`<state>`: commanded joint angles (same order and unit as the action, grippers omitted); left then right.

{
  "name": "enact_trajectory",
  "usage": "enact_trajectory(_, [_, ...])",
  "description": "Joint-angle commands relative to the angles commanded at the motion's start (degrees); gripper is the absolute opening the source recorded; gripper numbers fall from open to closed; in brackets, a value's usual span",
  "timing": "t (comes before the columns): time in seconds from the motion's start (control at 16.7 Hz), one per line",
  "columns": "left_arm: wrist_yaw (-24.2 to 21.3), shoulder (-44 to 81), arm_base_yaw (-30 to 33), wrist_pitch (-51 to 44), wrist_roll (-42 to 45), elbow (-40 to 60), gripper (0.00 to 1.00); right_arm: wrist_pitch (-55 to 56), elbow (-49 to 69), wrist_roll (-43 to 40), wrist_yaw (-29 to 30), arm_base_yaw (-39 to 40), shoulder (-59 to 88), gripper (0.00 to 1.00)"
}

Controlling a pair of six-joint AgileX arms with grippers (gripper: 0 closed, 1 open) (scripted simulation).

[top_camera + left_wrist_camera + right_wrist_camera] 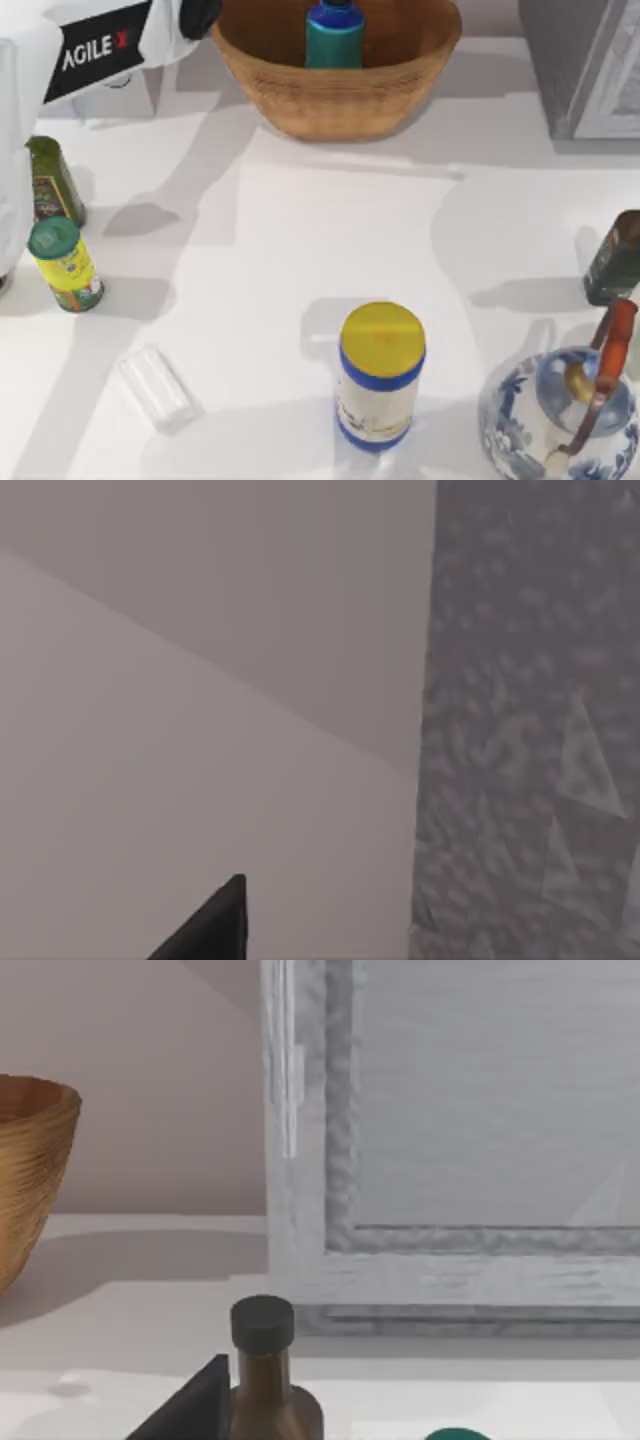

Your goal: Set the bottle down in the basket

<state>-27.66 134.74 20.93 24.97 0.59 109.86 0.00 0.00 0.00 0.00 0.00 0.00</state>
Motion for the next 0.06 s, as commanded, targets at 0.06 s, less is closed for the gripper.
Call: enact_trajectory(0.06, [0.0, 0.0, 0.0, 0.0, 0.0, 0.0, 1.0, 0.0, 0.0, 0.0, 0.0, 0.0, 0.0, 1.0])
